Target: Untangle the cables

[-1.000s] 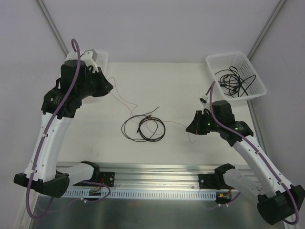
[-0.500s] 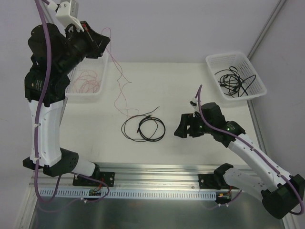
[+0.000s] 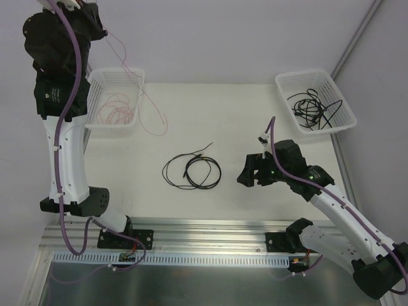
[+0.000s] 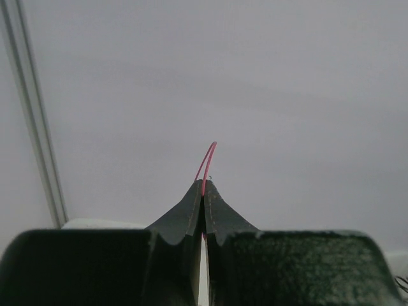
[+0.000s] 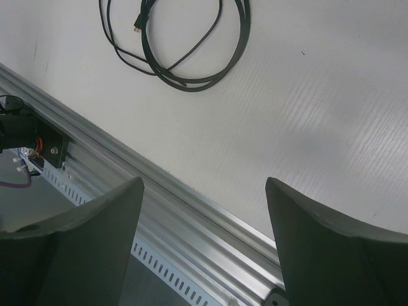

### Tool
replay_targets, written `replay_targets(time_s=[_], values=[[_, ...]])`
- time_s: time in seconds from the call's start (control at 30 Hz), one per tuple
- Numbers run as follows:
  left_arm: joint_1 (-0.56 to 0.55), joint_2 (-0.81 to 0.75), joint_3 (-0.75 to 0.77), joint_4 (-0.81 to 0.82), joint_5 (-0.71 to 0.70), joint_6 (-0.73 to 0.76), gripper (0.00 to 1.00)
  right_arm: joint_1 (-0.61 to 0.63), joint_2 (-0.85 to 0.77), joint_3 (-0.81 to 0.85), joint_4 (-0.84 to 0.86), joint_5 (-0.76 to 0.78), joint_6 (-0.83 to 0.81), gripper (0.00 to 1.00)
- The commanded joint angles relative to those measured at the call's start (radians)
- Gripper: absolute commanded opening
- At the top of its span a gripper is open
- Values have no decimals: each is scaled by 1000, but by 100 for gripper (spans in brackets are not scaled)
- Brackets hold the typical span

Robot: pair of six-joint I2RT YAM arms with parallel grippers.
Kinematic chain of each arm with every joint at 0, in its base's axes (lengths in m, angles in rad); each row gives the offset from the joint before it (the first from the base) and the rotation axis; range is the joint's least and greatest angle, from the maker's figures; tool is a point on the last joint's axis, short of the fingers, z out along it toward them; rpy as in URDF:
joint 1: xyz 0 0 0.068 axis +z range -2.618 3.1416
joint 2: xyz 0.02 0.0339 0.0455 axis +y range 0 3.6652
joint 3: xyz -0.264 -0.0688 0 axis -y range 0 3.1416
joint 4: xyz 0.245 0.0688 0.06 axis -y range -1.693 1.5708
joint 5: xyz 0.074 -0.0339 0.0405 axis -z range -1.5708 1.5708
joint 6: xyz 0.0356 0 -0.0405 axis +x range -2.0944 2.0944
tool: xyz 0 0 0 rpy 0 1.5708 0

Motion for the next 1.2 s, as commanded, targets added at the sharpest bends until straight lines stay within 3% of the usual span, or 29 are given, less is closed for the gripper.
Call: replay_targets(time_s=[0.0, 0.13, 0.23, 0.47, 0.5, 0.57, 0.67, 0.7, 0.73, 0.83, 1.03, 1.17], values=[[76, 42, 40, 189, -55, 53, 1, 3, 9, 1, 2, 3, -11, 82], [175, 82, -4, 295, -80, 71, 1, 4, 23, -2, 13, -14, -20, 82], [257, 101, -121, 386, -77, 27, 1, 4, 49, -2, 12, -17, -37, 82], [314, 197, -509, 576, -108, 57, 6, 4, 119, -5, 50, -42, -46, 82], [314, 234, -526, 572, -111, 62, 16, 4, 127, -4, 52, -45, -46, 82], [314, 272, -541, 506, -150, 61, 24, 4, 139, -5, 56, -57, -45, 82], [315, 328, -523, 352, -210, 18, 44, 4, 139, -5, 52, -51, -55, 81], [317, 323, -526, 322, -213, 2, 54, 4, 139, -4, 49, -48, -58, 82], [317, 311, -531, 293, -213, -43, 74, 4, 135, -4, 45, -45, -59, 82], [317, 218, -647, 217, -181, -166, 91, 4, 126, -10, 50, -39, -60, 82], [300, 1, -1007, 200, -54, -390, 93, 6, 93, -40, 85, -54, -40, 81], [219, -45, -1175, 263, -48, -400, 83, 4, 61, -60, 88, -51, -37, 82]])
